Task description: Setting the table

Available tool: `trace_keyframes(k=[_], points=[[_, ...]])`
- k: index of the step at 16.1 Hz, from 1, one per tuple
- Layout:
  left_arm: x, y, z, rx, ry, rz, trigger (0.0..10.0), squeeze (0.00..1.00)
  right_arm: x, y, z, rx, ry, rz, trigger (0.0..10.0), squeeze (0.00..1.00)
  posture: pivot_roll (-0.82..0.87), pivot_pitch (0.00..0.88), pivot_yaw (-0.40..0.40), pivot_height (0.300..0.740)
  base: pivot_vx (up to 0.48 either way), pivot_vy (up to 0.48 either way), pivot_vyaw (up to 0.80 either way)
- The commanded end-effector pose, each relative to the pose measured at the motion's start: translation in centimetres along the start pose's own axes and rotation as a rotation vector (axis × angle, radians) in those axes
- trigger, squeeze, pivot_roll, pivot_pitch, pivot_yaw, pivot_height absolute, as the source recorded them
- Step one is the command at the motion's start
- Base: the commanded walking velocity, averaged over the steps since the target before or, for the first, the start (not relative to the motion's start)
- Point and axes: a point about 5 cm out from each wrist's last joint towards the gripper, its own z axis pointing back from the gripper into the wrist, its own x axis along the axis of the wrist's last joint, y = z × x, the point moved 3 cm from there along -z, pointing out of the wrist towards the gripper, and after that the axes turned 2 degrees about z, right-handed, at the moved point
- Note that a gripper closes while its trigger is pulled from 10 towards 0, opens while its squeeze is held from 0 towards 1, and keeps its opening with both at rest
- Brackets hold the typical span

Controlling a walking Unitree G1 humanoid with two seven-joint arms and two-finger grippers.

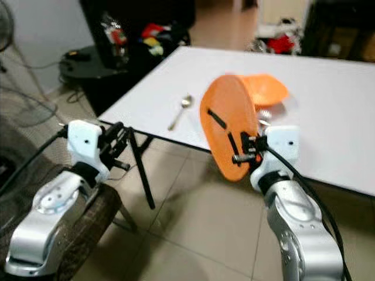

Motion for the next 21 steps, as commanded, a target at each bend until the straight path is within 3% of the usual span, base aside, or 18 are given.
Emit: trace_keyframes(k=[1,5,9,13,17,21], points=[[0.1,0.7,0.3,0.024,0.002,-0.012,10.0,0.0,2.0,1.6,0.0,0.085,-0.104,-0.018,10.0,0.0,-0.07,0.0,0.071,0.74,0.315,0.0,0.0],[0.1,0.8,0.5,0.026,-0.002,-0.014,10.0,0.0,3.2,1.9,0.1,0.126,-0.162,-0.093,10.0,0.0,-0.07,0.0,0.07,0.74,0.314,0.0,-0.4],[0.0,0.8,0.5,0.028,0.002,-0.016,10.0,0.0,2.4,2.9,0.1,0.221,-0.102,-0.231,10.0,0.0,-0.07,0.0,0.067,0.74,0.313,0.0,-0.4],[0.0,0.8,0.5,0.025,0.004,-0.021,10.0,0.0,2.2,2.6,0.0,0.247,-0.077,-0.357,10.0,0.0,-0.07,0.0,0.068,0.74,0.311,0.0,0.0],[0.0,1.0,0.6,0.028,0.0,-0.023,10.0,0.0,2.5,3.7,0.4,0.356,-0.056,-0.343,10.0,0.0,-0.07,0.0,0.07,0.74,0.311,0.0,0.0],[0.0,0.9,0.4,0.025,-0.001,-0.021,10.0,0.0,2.1,3.5,0.1,0.347,-0.006,-0.38,10.0,0.0,-0.07,0.0,0.072,0.74,0.311,0.0,0.0]])
